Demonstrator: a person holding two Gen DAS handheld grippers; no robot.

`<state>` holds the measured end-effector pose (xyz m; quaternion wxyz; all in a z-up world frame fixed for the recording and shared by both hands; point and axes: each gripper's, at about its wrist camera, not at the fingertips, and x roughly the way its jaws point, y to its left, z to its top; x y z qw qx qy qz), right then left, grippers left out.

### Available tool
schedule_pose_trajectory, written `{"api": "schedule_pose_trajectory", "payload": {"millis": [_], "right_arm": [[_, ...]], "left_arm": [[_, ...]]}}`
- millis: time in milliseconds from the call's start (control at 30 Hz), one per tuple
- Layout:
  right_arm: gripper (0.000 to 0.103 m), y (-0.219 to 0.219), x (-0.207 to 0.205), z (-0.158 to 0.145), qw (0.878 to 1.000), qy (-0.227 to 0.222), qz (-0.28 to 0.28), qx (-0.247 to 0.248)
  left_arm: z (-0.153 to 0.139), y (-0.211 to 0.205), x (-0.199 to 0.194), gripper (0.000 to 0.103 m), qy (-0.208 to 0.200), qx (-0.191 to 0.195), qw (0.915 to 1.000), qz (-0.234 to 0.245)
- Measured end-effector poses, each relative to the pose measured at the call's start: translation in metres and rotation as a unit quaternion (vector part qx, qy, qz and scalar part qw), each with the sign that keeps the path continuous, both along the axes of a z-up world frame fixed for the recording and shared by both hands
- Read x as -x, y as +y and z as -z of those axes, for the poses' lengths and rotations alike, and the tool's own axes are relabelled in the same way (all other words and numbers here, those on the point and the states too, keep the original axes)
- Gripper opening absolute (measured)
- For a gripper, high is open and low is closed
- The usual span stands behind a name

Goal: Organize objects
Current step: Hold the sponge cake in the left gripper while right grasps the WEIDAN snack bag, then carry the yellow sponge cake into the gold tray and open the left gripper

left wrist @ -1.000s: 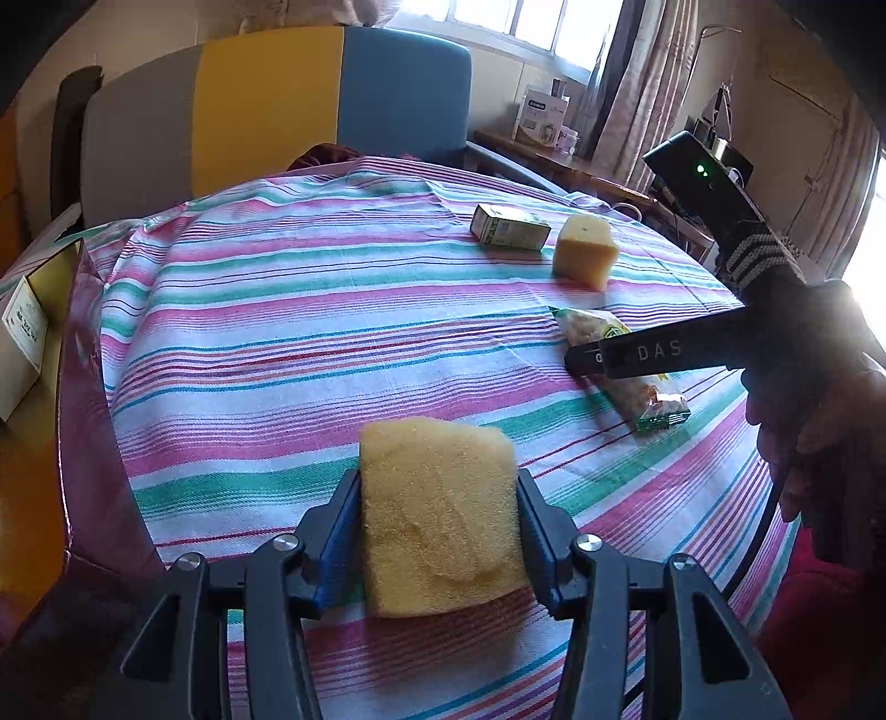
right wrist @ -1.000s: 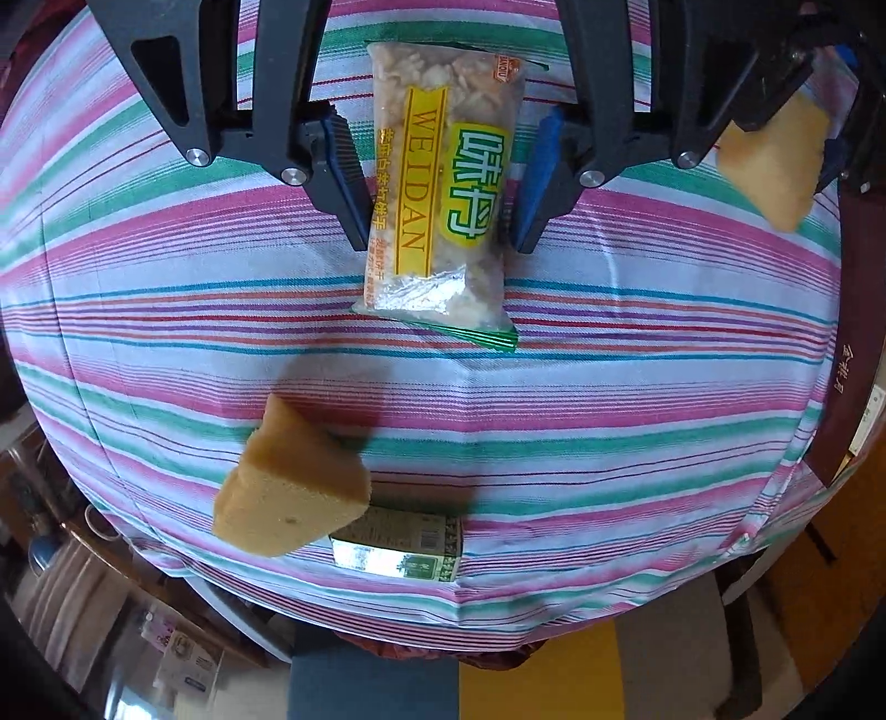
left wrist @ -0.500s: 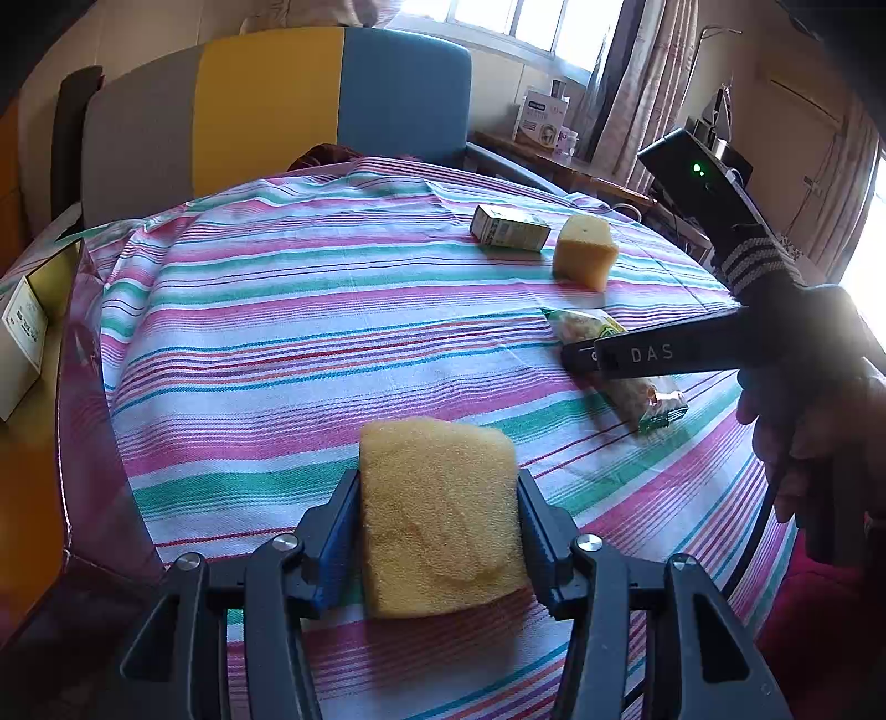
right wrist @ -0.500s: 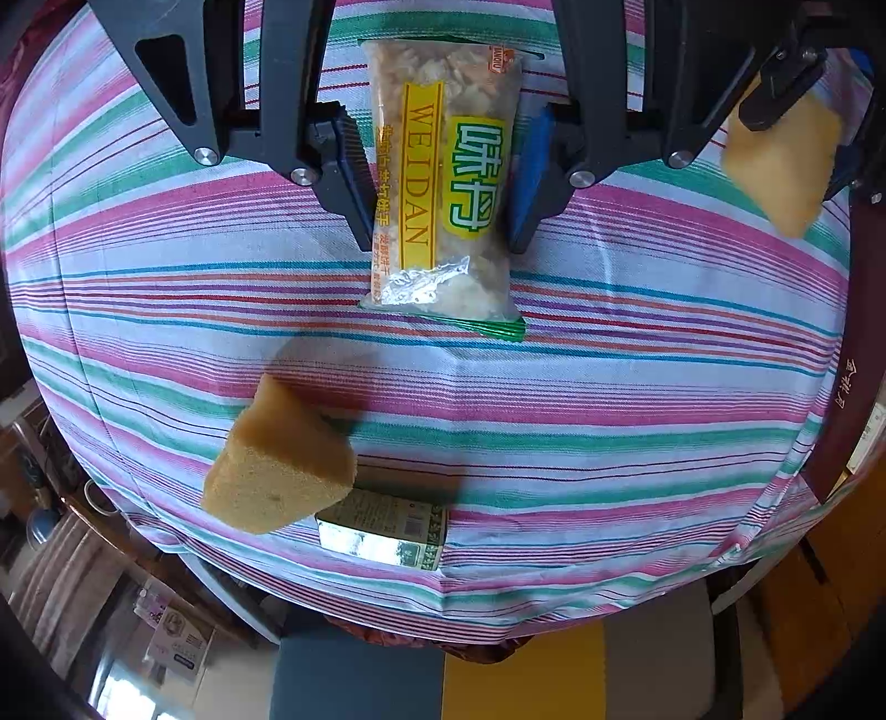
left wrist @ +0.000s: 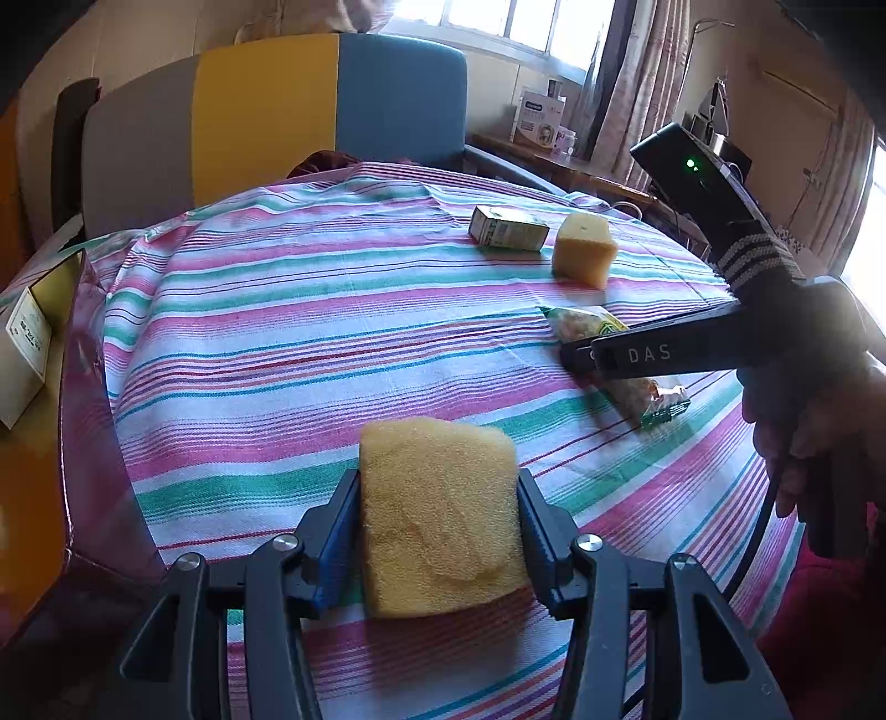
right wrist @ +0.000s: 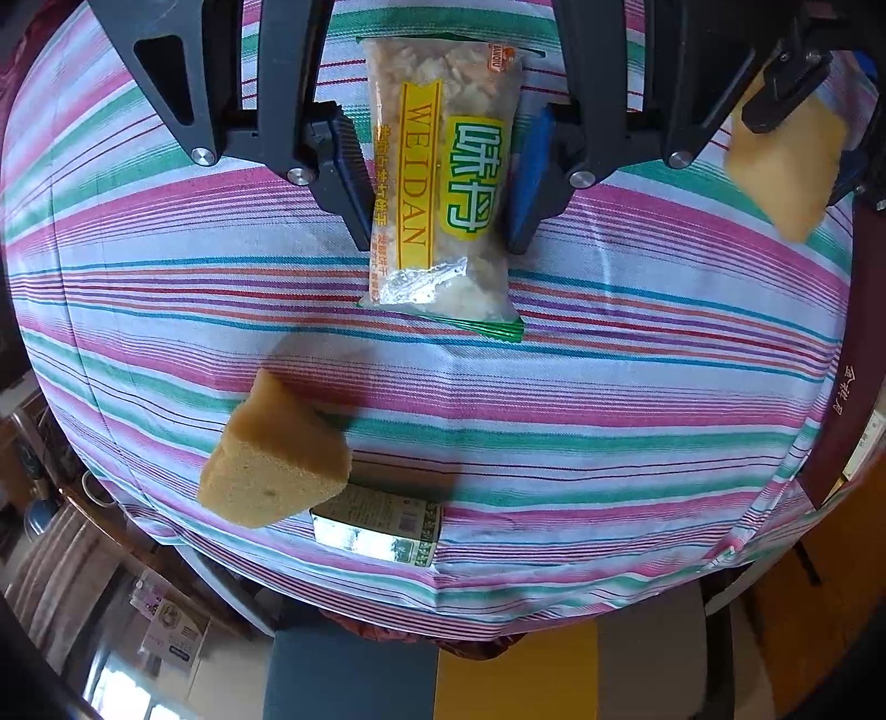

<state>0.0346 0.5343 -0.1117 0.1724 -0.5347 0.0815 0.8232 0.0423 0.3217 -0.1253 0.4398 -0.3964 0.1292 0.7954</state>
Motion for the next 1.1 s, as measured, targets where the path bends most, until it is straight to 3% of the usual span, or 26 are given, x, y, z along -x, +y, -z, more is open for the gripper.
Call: {"api": "schedule_pose_trajectory", "payload": {"millis": [400, 667, 1100], "right_arm": [[0.046, -0.009, 0.000, -0.002, 1.000, 0.000, -0.010, -0.026], [0.048, -0.008, -0.005, -0.003, 1.000, 0.014, -0.002, -0.012], [0.048, -0.008, -0.002, -0.001, 0.999, 0.016, -0.011, -0.032]], "left_arm": [[-0.004, 0.001, -0.004, 0.051, 0.013, 0.013, 0.9998, 0.002], [-0.020, -0.013, -0.011, 0.050, 0.031, 0.032, 0.9988, -0.020], [-0.080, -0.050, -0.014, 0.050, 0.073, -0.013, 0.9957, -0.055]]}}
